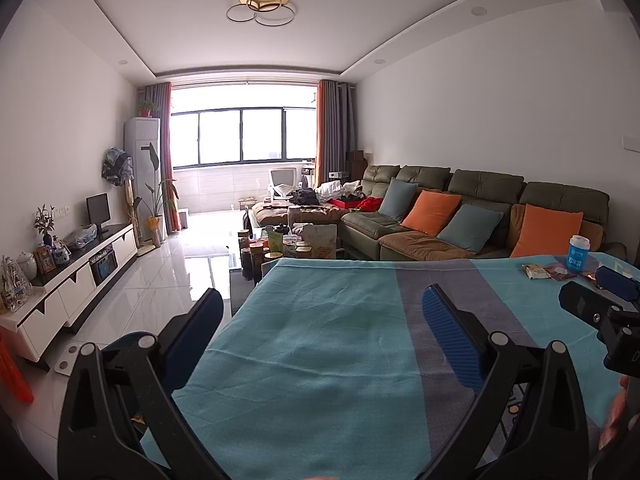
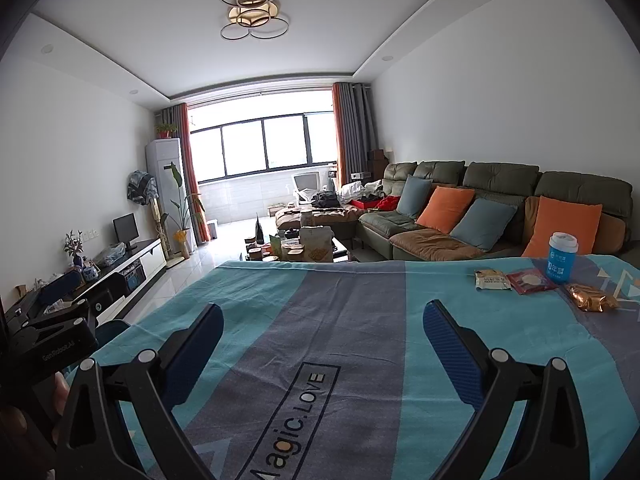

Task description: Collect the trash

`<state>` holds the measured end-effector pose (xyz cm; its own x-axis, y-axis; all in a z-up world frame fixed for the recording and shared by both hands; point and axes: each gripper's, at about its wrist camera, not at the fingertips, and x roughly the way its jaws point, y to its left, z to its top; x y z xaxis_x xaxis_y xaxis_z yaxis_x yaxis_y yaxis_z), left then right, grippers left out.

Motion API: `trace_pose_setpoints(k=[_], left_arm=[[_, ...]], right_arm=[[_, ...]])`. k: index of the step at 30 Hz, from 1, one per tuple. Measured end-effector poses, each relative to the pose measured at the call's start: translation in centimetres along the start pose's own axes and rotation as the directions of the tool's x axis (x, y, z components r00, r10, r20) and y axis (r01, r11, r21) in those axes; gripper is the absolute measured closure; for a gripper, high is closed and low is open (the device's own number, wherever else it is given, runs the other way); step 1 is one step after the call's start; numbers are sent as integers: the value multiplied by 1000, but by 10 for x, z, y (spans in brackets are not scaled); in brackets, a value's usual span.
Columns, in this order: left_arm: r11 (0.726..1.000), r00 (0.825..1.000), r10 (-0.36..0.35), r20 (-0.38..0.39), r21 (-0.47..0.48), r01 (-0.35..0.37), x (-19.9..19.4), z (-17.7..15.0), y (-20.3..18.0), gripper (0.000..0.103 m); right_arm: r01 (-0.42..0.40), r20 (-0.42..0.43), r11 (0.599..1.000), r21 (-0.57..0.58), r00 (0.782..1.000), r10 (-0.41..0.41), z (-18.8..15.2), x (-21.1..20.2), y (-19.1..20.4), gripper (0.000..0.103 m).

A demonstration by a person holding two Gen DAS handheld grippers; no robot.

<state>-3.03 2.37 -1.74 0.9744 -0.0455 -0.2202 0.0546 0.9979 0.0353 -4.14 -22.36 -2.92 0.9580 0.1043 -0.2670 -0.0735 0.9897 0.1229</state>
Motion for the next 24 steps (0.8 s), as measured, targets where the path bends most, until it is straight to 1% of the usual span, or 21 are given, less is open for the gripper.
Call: trace_pose_setpoints(k=[24], left_arm=[[1000,1000,2,-8,1,-2,1,-5,-2,5]], right_arm=[[-2,-6,1000,3,1000,2,1,-1,-2,7]])
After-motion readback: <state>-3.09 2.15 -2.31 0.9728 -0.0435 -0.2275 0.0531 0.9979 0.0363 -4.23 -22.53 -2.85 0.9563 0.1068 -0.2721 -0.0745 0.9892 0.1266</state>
